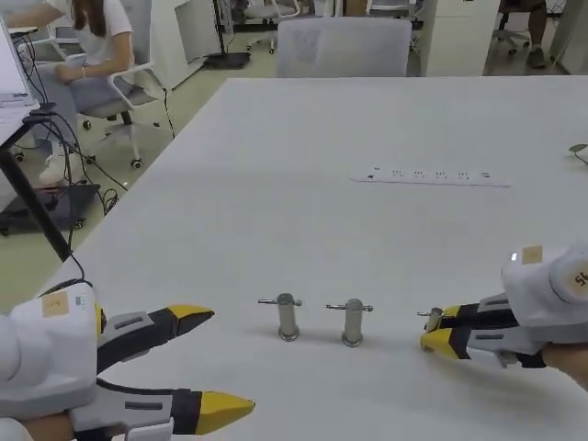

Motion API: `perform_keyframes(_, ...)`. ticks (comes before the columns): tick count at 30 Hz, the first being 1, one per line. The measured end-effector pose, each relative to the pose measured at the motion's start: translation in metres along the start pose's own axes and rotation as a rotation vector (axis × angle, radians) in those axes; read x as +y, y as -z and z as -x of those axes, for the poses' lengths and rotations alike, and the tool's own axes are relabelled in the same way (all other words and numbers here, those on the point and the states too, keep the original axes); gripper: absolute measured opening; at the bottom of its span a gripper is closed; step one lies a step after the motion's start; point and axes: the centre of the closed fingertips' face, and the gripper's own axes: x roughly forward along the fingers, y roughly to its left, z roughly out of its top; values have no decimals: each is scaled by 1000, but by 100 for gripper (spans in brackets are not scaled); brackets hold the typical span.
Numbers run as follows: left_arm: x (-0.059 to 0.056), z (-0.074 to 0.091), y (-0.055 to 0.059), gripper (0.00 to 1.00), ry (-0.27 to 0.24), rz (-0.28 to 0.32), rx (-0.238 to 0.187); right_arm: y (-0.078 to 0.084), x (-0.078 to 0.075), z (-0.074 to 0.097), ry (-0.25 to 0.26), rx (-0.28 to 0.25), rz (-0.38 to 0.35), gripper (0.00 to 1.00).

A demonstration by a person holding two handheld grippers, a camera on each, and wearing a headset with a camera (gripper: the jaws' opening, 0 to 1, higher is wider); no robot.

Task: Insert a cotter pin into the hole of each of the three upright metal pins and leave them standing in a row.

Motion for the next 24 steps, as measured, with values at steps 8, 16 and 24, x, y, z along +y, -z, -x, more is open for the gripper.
perform_keyframes(8,-1,-1,-3,74,2,-4,-1,0,1,0,-11,-1,-7,11)
perform_keyframes(16,-2,0,-2,74,1,-4,0,3,-2,2,-2,-1,-28,19)
perform_keyframes(24,1,0,-5,74,-10,-2,-11,0,-2,12,13,-19,-81,29)
